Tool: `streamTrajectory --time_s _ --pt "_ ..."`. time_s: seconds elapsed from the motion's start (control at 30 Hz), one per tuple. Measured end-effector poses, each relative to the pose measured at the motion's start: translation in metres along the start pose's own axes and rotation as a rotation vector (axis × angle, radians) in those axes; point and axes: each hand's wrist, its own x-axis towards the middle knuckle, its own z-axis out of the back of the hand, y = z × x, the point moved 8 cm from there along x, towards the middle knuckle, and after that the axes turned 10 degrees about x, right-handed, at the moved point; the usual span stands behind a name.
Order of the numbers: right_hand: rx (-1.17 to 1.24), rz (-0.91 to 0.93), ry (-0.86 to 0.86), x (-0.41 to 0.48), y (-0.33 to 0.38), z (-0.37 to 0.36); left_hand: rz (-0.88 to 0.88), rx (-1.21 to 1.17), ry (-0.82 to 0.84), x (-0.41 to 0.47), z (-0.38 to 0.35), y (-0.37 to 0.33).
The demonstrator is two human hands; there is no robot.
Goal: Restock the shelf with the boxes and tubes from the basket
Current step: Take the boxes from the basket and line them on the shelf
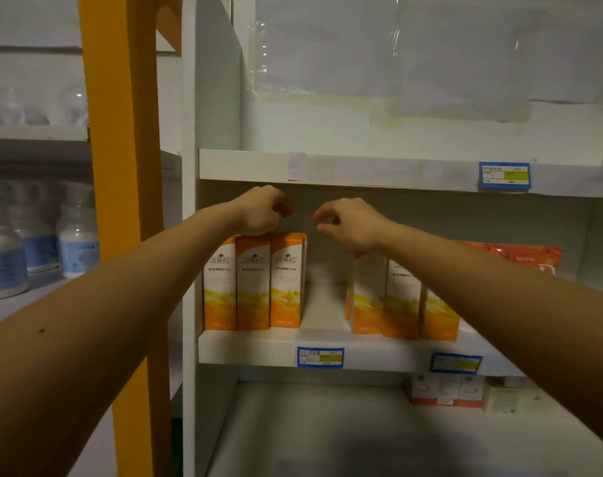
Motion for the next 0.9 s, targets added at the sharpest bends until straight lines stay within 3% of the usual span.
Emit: streamTrajectory --time_s 0.2,0.53,0.9 --pt "-0.099 -0.058 0.0 -0.023 -0.04 0.047 -0.064 -0.023 -0.029 0.01 -0.009 -0.04" --pt "-0.108 -0.087 0.072 -0.043 -0.064 0.051 -0.278 0.044 0.215 0.027 -0.053 -0.108" --pt "-0.125 -0.062 0.119 -0.045 -0.064 0.039 -0.252 0.029 0.185 0.044 -0.051 -0.102"
